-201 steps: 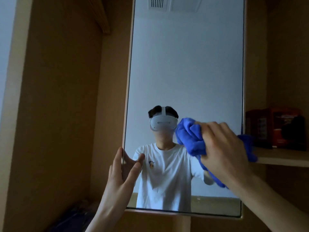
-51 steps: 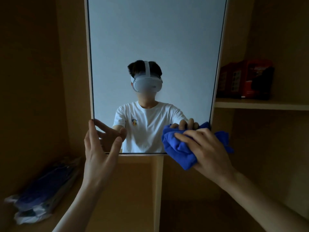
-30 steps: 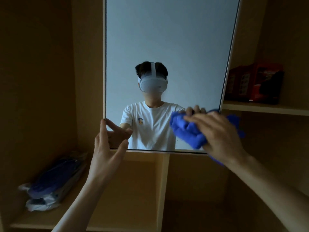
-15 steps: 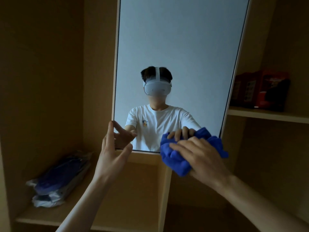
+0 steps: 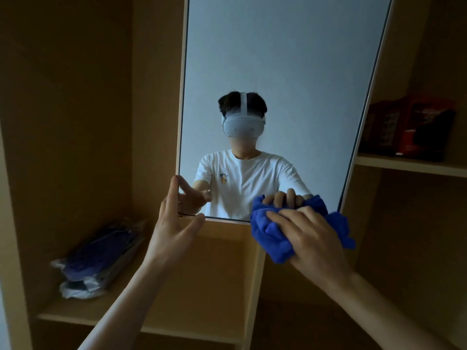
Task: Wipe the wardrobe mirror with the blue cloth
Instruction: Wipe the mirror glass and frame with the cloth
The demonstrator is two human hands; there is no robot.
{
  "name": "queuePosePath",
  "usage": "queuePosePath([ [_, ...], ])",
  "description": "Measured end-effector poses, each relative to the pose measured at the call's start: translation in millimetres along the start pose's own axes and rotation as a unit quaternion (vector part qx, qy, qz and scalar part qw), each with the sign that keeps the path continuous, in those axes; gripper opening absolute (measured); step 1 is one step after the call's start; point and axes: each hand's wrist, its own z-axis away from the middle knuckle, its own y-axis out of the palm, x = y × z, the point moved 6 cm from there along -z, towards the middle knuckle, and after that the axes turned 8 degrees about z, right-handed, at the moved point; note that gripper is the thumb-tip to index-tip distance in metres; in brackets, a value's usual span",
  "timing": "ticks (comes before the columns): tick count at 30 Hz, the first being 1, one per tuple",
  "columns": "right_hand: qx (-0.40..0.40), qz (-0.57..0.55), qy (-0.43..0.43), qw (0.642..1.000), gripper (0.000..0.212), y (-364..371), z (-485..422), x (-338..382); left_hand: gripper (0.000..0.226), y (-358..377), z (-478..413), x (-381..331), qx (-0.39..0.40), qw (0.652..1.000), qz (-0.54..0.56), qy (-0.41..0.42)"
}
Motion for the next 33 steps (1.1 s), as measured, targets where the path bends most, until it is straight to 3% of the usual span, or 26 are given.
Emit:
queuePosePath([
  [7, -0.060, 0.025, 0.069, 0.996, 0.049, -29, -64, -18, 0.092, -3, 3, -5, 0.005, 1.000, -0.006, -0.011],
  [9, -0.059, 0.013, 0.073, 0.996, 0.042, -23, -62, -6, 0.089, -4, 2, -4, 0.006, 1.000, 0.002, -0.015],
  [13, -0.001, 0.010, -0.011, 1.000, 0.046, 6, -29, 42, 0.088, -9, 4, -3, -0.008, 0.999, 0.021, -0.023],
  [18, 0.022, 0.021, -0.059, 0.998, 0.042, -1, -50, 33, 0.082, -13, 5, 1, -0.021, 0.998, -0.001, -0.051],
  [23, -0.048, 0.027, -0.015, 0.998, 0.048, -18, -91, 30, 0.084, -11, 7, 1, -0.022, 0.998, 0.009, -0.063],
  [25, -0.033, 0.034, -0.004, 0.999, 0.050, -9, -83, 43, 0.083, -13, 6, 2, -0.021, 0.997, 0.019, -0.068],
  [29, 0.021, 0.044, -0.069, 0.996, 0.047, 15, -50, 89, 0.085, -18, 5, 6, -0.014, 0.997, 0.044, -0.068],
  [33, 0.055, 0.042, -0.091, 0.993, 0.050, 10, -78, 93, 0.079, -18, 2, 11, -0.019, 0.996, 0.060, -0.070],
])
